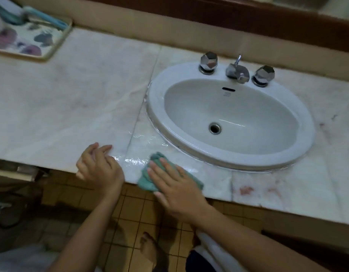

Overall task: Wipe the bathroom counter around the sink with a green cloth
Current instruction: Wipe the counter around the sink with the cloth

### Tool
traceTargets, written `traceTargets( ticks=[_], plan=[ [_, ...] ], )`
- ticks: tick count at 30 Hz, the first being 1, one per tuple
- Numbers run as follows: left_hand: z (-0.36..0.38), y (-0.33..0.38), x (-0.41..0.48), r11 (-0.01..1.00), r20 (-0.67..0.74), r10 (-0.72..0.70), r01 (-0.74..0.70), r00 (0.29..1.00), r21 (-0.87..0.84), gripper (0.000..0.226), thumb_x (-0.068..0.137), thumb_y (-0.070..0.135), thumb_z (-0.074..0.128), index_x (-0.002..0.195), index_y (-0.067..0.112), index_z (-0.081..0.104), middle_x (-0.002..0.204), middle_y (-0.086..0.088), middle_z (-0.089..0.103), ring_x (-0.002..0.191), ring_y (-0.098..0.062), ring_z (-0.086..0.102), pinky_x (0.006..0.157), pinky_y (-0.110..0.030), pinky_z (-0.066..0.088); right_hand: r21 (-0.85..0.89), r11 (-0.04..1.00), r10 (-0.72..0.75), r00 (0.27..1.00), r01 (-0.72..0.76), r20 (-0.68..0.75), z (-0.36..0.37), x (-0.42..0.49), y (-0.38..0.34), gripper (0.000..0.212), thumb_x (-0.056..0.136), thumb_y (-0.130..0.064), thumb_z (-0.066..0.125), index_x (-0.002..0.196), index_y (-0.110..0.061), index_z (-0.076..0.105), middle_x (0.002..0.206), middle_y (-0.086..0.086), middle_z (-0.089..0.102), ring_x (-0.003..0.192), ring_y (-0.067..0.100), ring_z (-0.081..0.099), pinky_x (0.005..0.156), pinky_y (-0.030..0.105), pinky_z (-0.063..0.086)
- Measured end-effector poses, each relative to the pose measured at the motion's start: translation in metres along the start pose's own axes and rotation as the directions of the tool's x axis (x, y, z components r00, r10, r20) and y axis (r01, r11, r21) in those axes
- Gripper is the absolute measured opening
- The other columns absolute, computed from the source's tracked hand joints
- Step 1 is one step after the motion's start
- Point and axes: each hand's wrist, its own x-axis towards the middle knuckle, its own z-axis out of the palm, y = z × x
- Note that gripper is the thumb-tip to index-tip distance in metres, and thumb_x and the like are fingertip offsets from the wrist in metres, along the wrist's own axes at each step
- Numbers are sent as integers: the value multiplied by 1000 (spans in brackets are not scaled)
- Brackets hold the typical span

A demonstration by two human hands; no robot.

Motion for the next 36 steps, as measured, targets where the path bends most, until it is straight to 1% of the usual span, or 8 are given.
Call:
traceTargets(
  ticks=[7,12,16,21,24,28,33,36],
  plan=[
    [1,4,0,1000,-26,7,-8,1000,-21,32,69,2,58,85,26,69,124,-1,59,115,-32,48,88,-44,31,16,964,264,964,-265,26,-11,-43,45,61,99,-47,31,153,-22,20,160,-6,14,148,14,5,111,44,28],
    [0,3,1,1000,20,-12,12,1000,-5,36,69,3,56,88,30,69,124,1,58,118,-27,45,91,-43,29,127,935,334,942,-331,-10,-10,36,-4,64,99,-50,25,154,-25,4,161,-9,-5,146,10,-16,120,38,0],
    [-4,4,5,997,88,-45,50,995,-60,37,82,17,44,114,25,60,124,-4,58,118,-29,44,92,-45,30,209,903,384,923,-376,1,-13,112,-37,65,100,-47,21,154,-21,-2,161,-3,-10,145,14,-20,120,42,-3],
    [-40,-30,2,938,130,9,37,991,-344,40,85,27,39,119,17,59,125,-6,58,118,-29,47,97,-46,35,53,995,-87,996,85,36,-10,55,-24,62,101,-48,27,154,-24,8,162,-7,0,148,14,-9,119,40,5],
    [-60,-65,3,968,177,9,36,984,-249,39,86,33,39,120,25,57,136,3,50,128,-24,38,101,-50,29,39,990,-136,988,133,73,-15,41,30,60,102,-48,23,154,-28,2,160,-11,-6,147,10,-12,119,37,5],
    [-73,-89,27,990,174,-25,48,984,-129,37,84,31,43,116,24,61,144,3,44,135,-25,30,103,-55,26,70,992,99,994,-102,47,-21,72,22,61,99,-50,21,153,-30,0,159,-13,-8,146,7,-16,120,39,12],
    [-64,-98,37,999,208,-29,32,978,-12,46,88,30,40,132,23,53,154,2,34,143,-23,23,101,-59,28,205,875,448,894,-439,-1,-13,137,-52,63,99,-48,16,154,-21,-4,159,-4,-14,145,16,-22,118,39,-7],
    [-57,-103,30,1000,265,10,-17,964,24,53,90,22,47,143,23,41,159,1,25,148,-20,15,101,-61,29,187,964,198,980,-192,-16,-7,138,-90,62,100,-46,19,154,-21,5,161,-3,-5,147,18,-15,120,44,5]
  ],
)
